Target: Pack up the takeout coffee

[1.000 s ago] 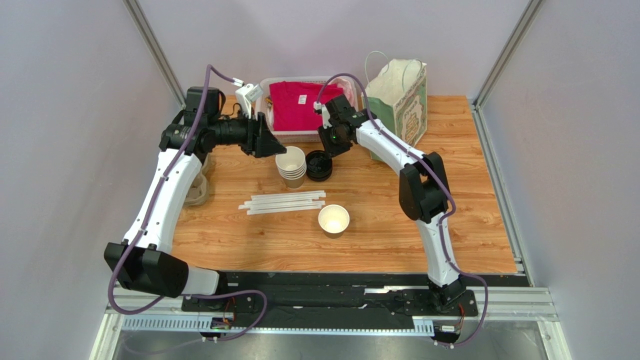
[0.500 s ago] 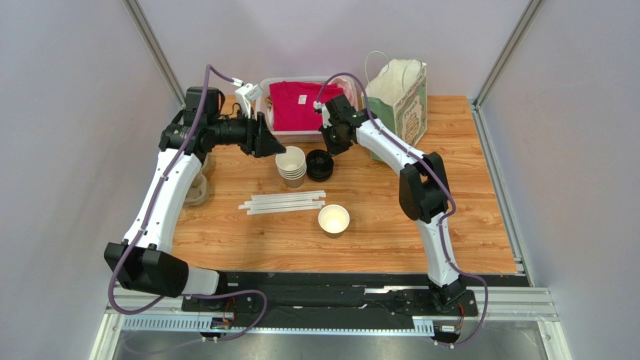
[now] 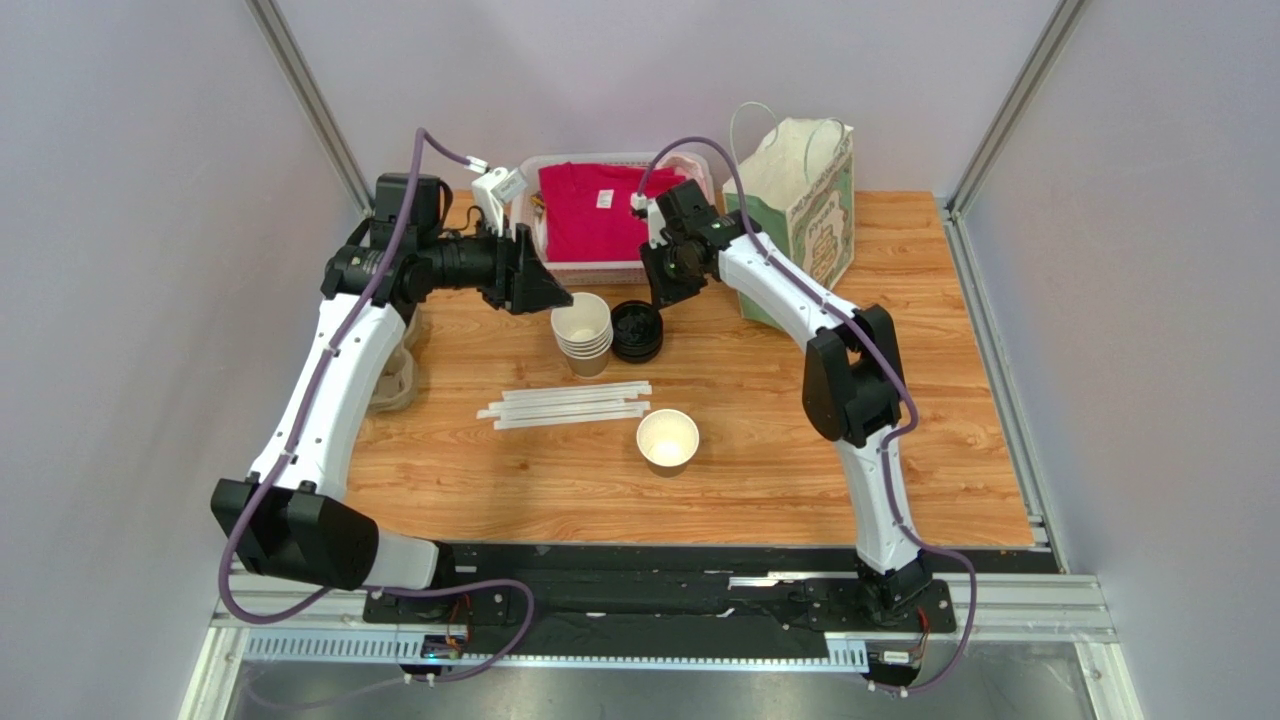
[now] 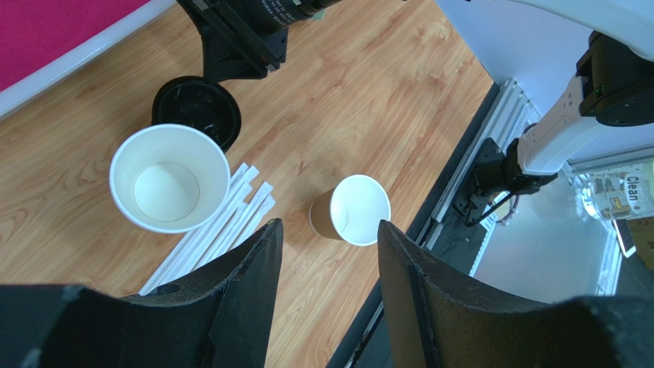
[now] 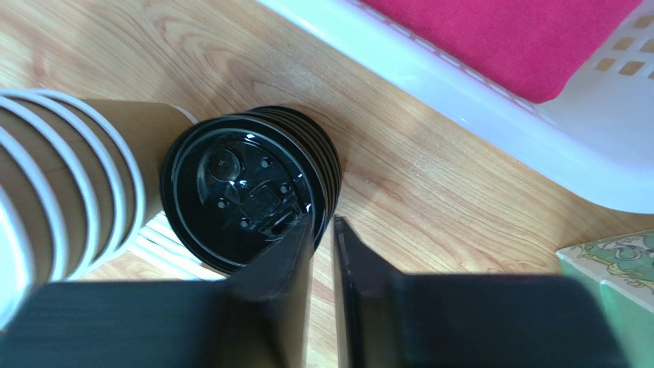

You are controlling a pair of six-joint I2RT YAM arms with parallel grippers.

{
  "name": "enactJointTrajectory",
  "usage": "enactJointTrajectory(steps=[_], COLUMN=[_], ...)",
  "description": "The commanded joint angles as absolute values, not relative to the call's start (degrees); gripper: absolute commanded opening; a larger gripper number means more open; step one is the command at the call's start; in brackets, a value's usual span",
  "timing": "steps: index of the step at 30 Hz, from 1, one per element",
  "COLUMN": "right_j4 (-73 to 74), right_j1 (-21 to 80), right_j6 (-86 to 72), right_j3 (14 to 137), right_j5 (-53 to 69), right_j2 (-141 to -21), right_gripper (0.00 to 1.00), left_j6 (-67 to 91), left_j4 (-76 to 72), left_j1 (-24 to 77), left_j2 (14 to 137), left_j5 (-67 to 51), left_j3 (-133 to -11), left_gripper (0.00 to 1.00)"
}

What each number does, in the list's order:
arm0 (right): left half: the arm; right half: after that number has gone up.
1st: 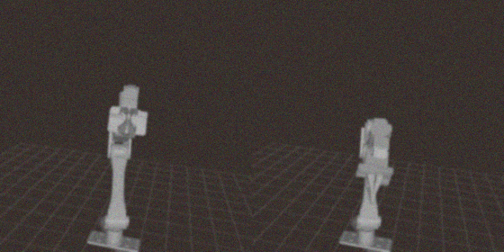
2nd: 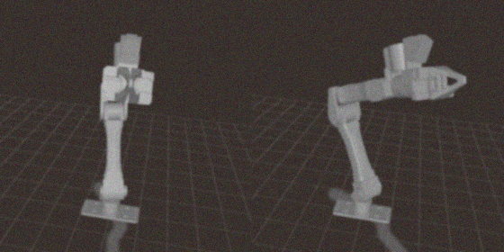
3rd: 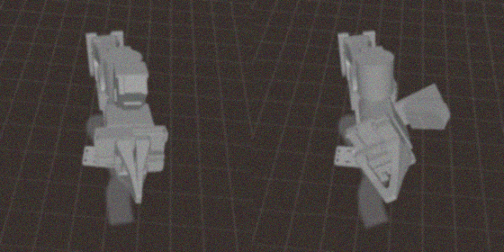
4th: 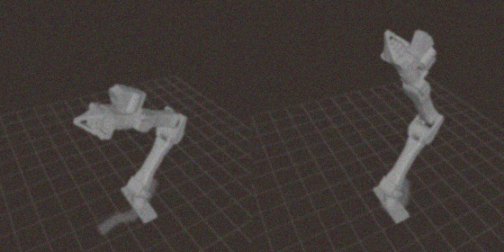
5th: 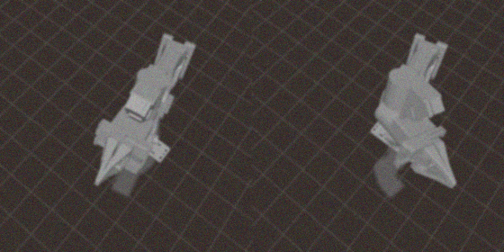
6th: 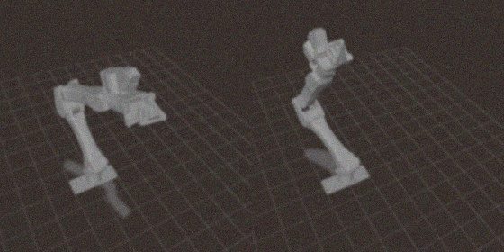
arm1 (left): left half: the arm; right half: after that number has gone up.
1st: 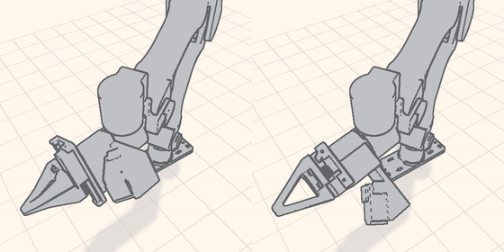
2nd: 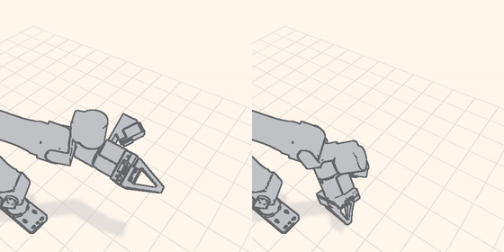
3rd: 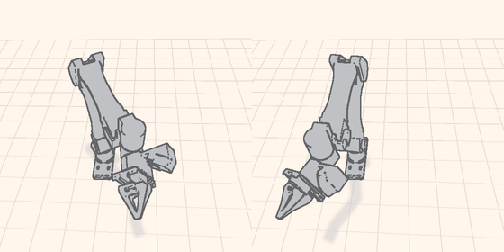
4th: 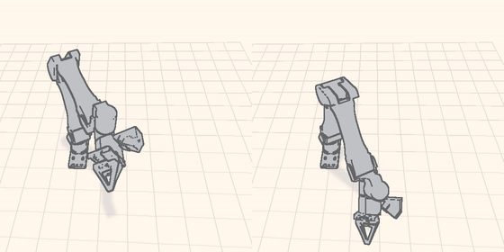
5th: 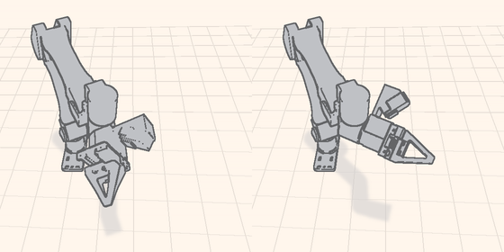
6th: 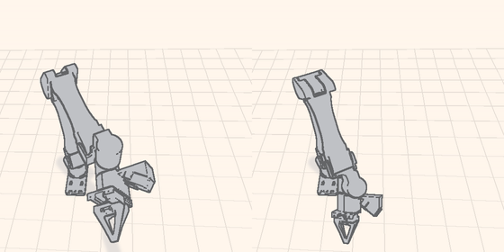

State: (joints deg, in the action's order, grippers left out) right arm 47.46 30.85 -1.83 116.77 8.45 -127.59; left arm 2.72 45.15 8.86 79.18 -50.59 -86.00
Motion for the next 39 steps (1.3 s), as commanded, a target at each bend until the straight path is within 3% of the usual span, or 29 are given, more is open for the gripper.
enactJointTrajectory(steps=[1,3,6,16,23,30,39], right_j4=[47.90,47.90,47.90,47.81,47.37,47.20,47.72], right_j1=[30.67,30.85,30.85,30.94,31.38,31.55,31.47], right_j6=[-2.28,-2.29,-2.11,-1.14,-0.44,-0.35,-0.18], right_j3=[119.18,119.27,120.06,122.08,122.34,122.43,123.22], right_j5=[10.81,10.64,10.20,9.67,8.88,8.00,7.03], right_j2=[-125.33,-125.68,-127.00,-130.60,-131.40,-131.66,-132.45], right_gripper=[0.39,0.46,0.47,0.33,0.35,0.27,0.28], left_j6=[2.90,2.90,2.90,2.73,3.08,3.25,3.43], left_j4=[44.12,43.95,43.95,44.12,43.60,43.59,43.42], left_j1=[8.44,8.52,8.44,8.44,8.44,8.35,8.26], left_j2=[79.63,79.63,79.72,80.07,80.24,80.33,80.60], left_j5=[-52.12,-52.12,-52.21,-52.29,-52.56,-52.65,-53.00], left_j3=[-88.24,-88.33,-88.42,-88.68,-88.33,-88.42,-88.51], left_gripper=[0.57,0.57,0.57,0.57,0.57,0.57,0.57])
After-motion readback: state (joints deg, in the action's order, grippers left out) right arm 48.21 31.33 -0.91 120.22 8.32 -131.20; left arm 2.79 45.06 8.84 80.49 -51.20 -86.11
